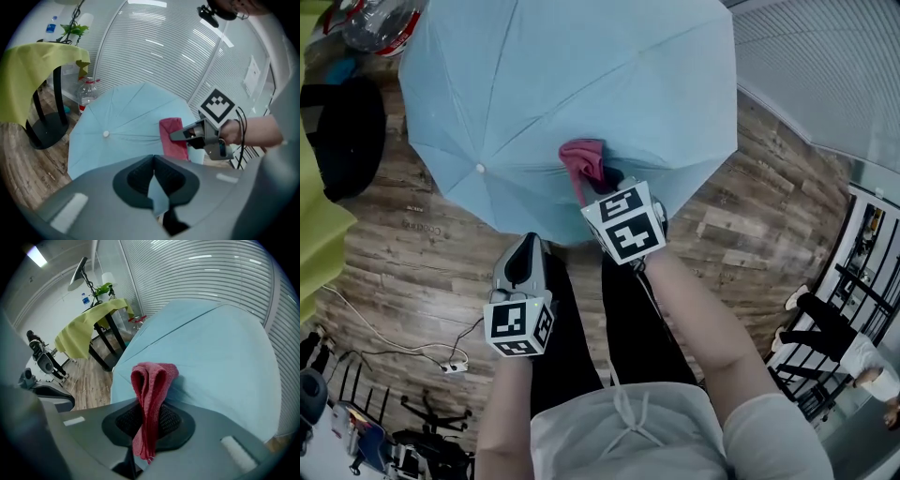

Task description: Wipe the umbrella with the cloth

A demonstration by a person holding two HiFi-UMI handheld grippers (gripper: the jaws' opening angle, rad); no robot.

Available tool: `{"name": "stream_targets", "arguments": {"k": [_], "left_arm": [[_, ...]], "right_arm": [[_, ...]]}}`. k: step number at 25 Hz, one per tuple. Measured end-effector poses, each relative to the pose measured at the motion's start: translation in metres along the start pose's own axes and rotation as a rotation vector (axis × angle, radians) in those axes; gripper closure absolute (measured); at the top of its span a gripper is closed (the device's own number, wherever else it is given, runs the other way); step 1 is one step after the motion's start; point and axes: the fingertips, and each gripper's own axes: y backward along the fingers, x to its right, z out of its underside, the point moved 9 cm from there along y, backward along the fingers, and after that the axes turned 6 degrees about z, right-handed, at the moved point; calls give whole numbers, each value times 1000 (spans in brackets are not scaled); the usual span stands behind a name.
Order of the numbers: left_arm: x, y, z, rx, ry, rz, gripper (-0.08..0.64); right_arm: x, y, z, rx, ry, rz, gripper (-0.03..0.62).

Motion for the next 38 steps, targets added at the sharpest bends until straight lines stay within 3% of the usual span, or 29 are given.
{"name": "stream_targets", "arguments": {"k": [26, 38], "left_arm": [[143, -107, -19, -59, -100, 95, 552], [180, -159, -41, -87, -138, 119, 553]], "right_arm": [[171, 81, 45, 33, -55, 15, 534], [256, 74, 70, 2, -111, 77, 535]]}}
